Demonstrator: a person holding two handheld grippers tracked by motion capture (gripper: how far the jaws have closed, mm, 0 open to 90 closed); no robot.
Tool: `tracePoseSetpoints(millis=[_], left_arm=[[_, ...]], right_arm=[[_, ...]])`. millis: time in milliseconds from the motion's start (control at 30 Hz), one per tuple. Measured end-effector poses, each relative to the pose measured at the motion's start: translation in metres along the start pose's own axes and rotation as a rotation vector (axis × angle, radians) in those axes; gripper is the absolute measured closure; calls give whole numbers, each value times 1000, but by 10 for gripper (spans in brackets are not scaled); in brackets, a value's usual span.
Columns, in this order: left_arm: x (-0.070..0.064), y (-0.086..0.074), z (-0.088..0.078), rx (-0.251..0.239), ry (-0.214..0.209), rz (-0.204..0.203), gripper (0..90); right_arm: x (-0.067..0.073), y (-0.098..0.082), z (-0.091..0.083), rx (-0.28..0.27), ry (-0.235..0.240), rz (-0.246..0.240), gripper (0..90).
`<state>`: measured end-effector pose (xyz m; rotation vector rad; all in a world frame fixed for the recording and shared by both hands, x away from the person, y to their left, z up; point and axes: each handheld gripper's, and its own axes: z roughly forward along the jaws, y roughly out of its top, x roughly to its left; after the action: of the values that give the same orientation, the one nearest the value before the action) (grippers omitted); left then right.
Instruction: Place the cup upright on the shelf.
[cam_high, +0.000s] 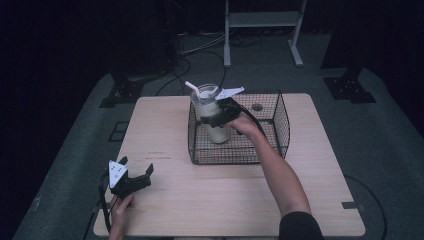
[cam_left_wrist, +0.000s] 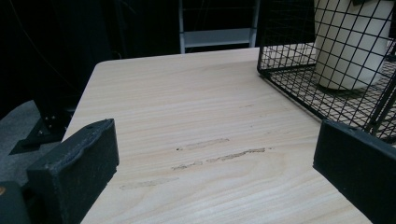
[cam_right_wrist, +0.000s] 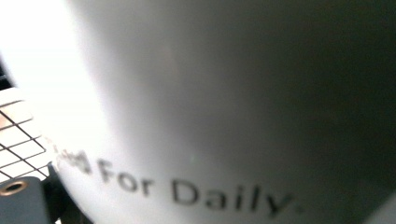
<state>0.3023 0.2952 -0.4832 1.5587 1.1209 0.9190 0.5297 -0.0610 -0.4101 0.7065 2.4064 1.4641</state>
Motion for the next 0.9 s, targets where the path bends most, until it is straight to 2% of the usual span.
tracePoseSetpoints(millis=[33,100,167,367,533,900], left_arm=[[0,0,0,0,-1,1,0],[0,0,0,-1,-1,0,0],[0,0,0,-2,-1,1,0],[-1,0,0,1,0,4,0],[-1,0,0,2,3,7,0],[-2,0,0,3,5,11,0]], right_arm=[[0,-1,-1,-16,3,2,51],[-1,-1,-2,-13,-2,4,51],[-2,-3,-4,-13,-13,-19,51],[-4,-7,-9,-20,-11,-4,52],[-4,-8,-13,13,-16,-33,53],[-3,-10,-20,32,-23,-65,54]])
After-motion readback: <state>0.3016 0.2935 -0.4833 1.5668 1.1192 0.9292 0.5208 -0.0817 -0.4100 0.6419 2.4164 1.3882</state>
